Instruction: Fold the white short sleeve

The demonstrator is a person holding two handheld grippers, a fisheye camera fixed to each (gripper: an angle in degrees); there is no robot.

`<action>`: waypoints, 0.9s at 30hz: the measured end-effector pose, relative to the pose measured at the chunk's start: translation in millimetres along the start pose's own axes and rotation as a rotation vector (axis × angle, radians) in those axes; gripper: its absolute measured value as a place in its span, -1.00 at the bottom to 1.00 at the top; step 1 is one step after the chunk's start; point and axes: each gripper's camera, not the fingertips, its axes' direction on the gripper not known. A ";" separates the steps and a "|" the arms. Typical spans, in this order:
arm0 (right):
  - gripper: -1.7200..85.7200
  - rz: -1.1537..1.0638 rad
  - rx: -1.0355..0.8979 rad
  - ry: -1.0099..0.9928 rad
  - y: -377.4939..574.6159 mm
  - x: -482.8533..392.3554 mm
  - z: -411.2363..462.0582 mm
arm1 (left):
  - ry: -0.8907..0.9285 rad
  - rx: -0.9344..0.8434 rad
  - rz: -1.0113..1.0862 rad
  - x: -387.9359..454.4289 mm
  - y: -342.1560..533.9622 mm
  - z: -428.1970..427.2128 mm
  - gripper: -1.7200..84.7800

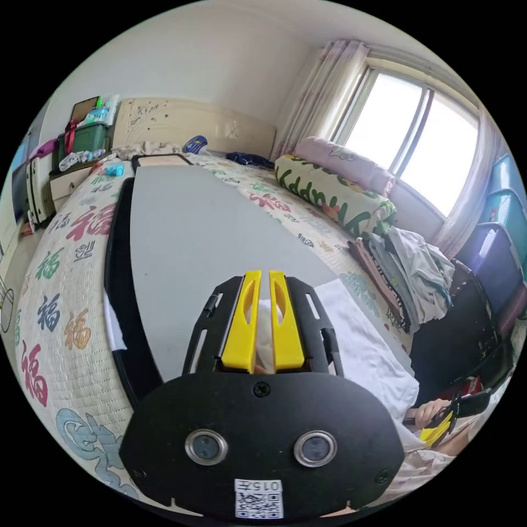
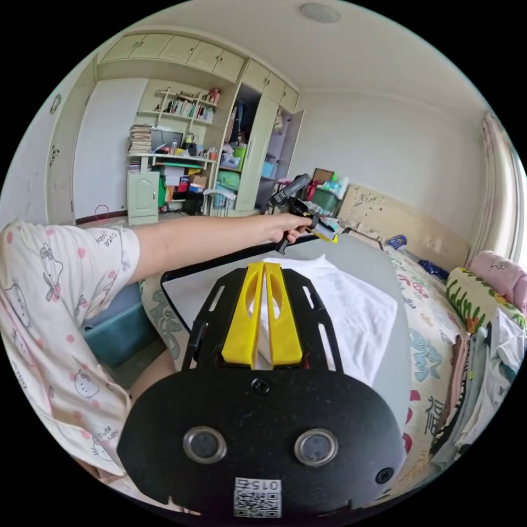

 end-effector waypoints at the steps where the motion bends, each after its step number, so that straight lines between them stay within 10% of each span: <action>1: -0.97 0.004 -0.007 -0.019 1.4 -0.2 -1.2 | 0.005 0.016 -0.007 -4.5 7.7 0.6 -0.86; 16: -0.97 0.120 -0.108 -0.464 34.2 21.1 -64.4 | -0.227 -0.302 0.297 141.9 90.4 137.2 -0.70; 27: -0.97 0.382 0.554 -0.669 -6.7 152.0 -289.5 | -0.185 -0.311 0.259 189.3 128.1 185.9 -0.71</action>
